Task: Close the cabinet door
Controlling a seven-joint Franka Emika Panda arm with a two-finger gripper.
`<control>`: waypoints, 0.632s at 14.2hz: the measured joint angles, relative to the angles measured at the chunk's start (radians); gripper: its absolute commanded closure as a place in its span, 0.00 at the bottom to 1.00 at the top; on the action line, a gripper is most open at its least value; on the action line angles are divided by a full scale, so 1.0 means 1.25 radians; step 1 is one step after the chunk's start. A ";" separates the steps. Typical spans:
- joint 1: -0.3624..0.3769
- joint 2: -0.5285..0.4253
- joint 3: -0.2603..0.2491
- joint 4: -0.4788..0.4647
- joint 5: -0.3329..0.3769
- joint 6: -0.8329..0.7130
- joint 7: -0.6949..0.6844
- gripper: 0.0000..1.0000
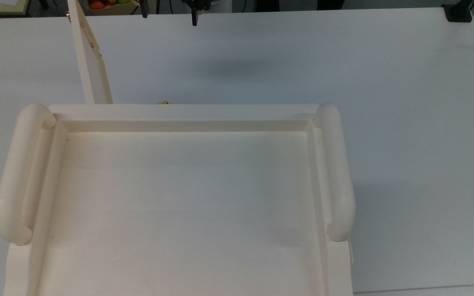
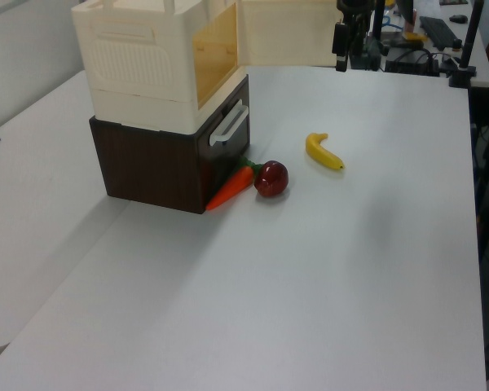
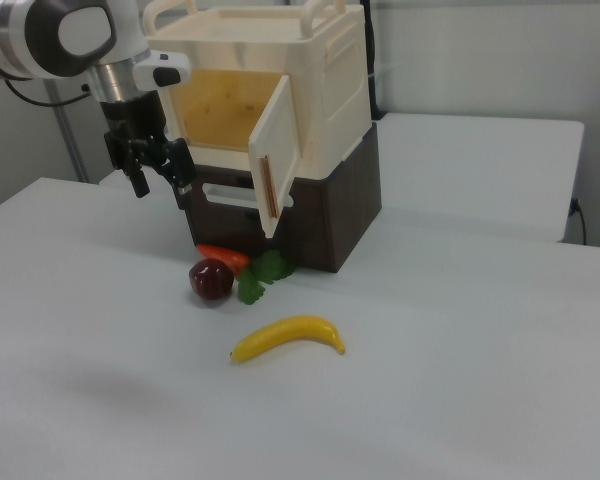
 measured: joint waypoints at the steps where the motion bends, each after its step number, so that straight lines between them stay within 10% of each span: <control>1: 0.005 0.000 0.001 0.000 0.000 -0.004 -0.001 0.00; 9: 0.007 0.001 0.004 -0.001 0.000 -0.004 -0.001 0.00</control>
